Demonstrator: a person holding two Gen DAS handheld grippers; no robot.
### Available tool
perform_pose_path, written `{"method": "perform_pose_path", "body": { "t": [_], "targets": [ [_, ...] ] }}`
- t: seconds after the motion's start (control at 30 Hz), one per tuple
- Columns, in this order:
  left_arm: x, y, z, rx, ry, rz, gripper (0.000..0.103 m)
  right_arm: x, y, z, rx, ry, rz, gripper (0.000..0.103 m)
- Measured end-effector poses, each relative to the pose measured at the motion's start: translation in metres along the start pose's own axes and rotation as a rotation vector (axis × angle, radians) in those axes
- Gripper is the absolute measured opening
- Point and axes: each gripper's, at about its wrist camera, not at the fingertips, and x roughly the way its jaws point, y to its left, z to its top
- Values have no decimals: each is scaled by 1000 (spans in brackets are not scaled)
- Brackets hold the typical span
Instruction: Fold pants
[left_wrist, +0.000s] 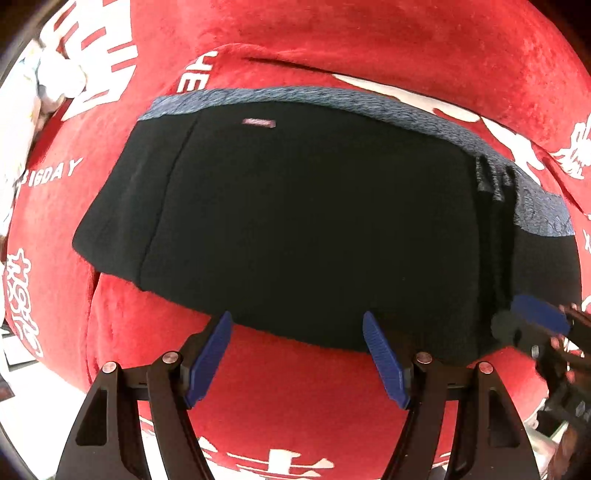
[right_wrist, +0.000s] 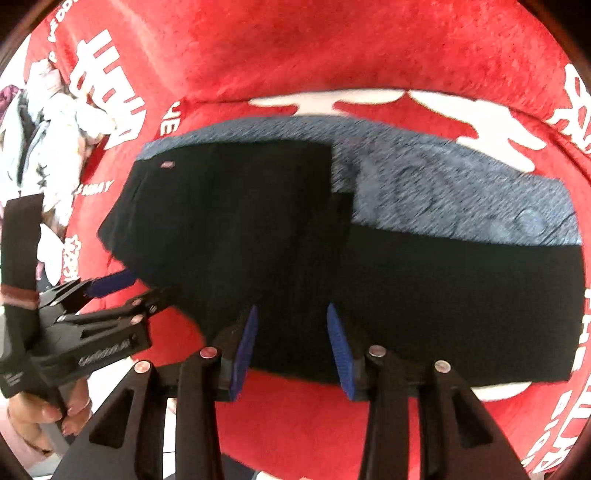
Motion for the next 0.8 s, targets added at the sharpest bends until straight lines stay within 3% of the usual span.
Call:
{"method": "perform_pose_path", "body": {
  "t": [0.13,0.23,0.33,0.57,0.67,0.8],
  "targets": [
    [8,20,-4,-44,4,-7,74,0,19,-8,-24,36,6,46],
    [9,35,-10,-79,7,-34,74,-4,31,-10,-62,18,-32,54],
    [9,53,-12,-102,-7,-41,74,0,39,-6,-93,10,-65,55],
    [9,112,-10,-165,-32,-15,74,39,39,1,-52,117,-84,58],
    [10,142,-8,-240,-51,-79,74,43,36,1,-29,106,-74,62],
    [20,169,-6,-323,-77,-224,74,47,40,1,-62,112,-85,66]
  ]
}}
